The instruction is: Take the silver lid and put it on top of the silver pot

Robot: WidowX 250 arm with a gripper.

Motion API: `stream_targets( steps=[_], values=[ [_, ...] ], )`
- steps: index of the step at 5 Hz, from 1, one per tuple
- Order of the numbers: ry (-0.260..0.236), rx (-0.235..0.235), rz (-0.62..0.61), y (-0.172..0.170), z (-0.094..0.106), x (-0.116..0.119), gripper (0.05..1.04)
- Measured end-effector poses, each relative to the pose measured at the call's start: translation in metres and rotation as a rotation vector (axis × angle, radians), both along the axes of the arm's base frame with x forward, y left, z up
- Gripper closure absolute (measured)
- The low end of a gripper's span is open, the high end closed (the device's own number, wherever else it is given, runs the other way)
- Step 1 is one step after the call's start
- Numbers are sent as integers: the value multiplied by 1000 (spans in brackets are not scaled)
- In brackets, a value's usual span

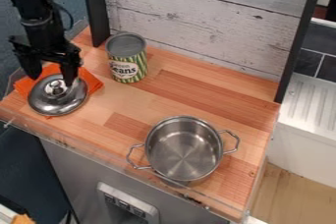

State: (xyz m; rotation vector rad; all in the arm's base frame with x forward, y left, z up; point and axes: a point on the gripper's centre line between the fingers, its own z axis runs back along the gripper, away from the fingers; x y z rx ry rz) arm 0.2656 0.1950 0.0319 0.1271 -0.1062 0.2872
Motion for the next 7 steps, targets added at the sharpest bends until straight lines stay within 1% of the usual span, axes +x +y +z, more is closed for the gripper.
stream_targets(
  steps=[1,2,3,4,5,6,7],
  values=[
    [58,-30,10,2,-17,0,127],
    [94,-61,25,9,-25,-1,287],
    [93,-68,26,9,-24,1,574],
    [100,-73,16,8,-24,-1,794],
    [101,-81,8,3,-22,-5,805],
    [50,-58,17,-4,8,-7,805],
    [-58,-34,-12,-29,58,3,805]
  ],
)
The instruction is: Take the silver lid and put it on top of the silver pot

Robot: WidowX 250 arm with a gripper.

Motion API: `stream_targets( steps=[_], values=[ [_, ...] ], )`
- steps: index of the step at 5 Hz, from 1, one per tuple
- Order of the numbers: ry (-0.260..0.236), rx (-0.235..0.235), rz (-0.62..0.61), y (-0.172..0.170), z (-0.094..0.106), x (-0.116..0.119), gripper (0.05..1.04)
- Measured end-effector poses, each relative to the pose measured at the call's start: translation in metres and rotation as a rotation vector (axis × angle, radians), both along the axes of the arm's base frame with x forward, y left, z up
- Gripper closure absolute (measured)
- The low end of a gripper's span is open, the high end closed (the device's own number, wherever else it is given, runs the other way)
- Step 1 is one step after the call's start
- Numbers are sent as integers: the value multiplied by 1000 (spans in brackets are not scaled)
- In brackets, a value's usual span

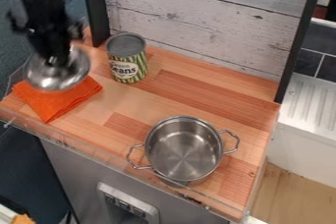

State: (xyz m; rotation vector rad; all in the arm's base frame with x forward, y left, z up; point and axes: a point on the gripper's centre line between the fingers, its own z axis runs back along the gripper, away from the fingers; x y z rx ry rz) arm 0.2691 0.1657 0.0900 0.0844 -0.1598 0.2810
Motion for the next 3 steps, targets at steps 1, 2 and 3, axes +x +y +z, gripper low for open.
stream_targets(
  steps=[1,2,3],
  values=[
    [-12,-32,-90,-39,15,9,805],
    [-12,-85,-177,-81,7,12,805],
    [3,-118,-280,-125,-1,11,805]
  ],
)
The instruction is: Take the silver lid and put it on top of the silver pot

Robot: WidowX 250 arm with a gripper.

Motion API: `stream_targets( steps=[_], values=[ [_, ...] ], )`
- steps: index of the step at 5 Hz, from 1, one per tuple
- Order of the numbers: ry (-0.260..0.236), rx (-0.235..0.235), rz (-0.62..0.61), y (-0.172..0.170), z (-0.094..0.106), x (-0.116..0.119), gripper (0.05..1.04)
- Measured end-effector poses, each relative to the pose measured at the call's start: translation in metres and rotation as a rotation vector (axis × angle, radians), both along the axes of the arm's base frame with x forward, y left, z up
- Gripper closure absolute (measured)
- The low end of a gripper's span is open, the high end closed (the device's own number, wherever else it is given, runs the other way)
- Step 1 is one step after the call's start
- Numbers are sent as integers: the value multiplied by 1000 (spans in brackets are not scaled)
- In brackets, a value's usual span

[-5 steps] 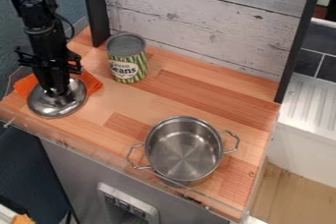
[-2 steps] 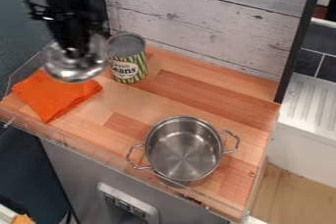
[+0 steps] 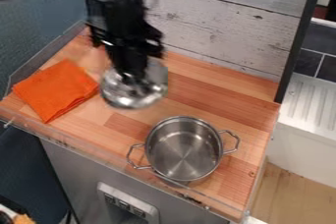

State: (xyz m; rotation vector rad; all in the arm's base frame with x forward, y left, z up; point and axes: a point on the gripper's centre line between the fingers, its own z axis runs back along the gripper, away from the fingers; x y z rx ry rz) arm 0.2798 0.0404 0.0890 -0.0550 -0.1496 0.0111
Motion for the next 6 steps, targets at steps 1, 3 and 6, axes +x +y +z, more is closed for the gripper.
stream_targets(
  steps=[1,3,6],
  values=[
    [6,-11,-105,-33,-9,-3,805],
    [61,17,-267,-64,-30,-2,805],
    [114,20,-337,-80,-56,-11,743]
  ],
)
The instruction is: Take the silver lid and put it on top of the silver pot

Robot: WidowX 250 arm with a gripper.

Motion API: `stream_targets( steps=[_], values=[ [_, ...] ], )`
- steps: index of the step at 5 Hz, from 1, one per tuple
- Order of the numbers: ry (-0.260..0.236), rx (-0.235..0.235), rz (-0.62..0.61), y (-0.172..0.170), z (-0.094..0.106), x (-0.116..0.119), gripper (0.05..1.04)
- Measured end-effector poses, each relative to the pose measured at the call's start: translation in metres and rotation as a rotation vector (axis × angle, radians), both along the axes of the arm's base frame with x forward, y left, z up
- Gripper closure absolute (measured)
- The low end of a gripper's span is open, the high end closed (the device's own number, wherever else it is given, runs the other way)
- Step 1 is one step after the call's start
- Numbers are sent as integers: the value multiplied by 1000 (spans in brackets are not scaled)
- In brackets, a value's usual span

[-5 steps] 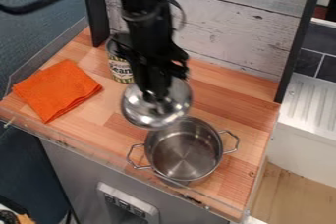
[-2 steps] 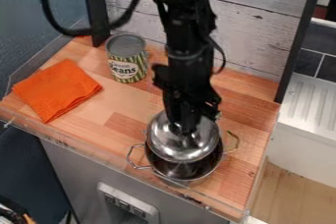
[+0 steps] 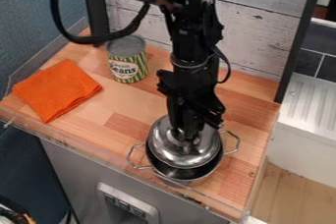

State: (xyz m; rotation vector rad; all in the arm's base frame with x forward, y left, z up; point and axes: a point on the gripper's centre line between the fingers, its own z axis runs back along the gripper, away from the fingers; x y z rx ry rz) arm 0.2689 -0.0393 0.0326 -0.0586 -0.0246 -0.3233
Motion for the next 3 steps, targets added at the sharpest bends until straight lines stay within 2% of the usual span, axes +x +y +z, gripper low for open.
stream_targets(
  steps=[1,2,3],
  values=[
    [-28,-14,4,-1,2,1,448],
    [-81,-22,25,-4,26,1,158],
    [-127,-25,41,-6,54,-1,69]
  ],
)
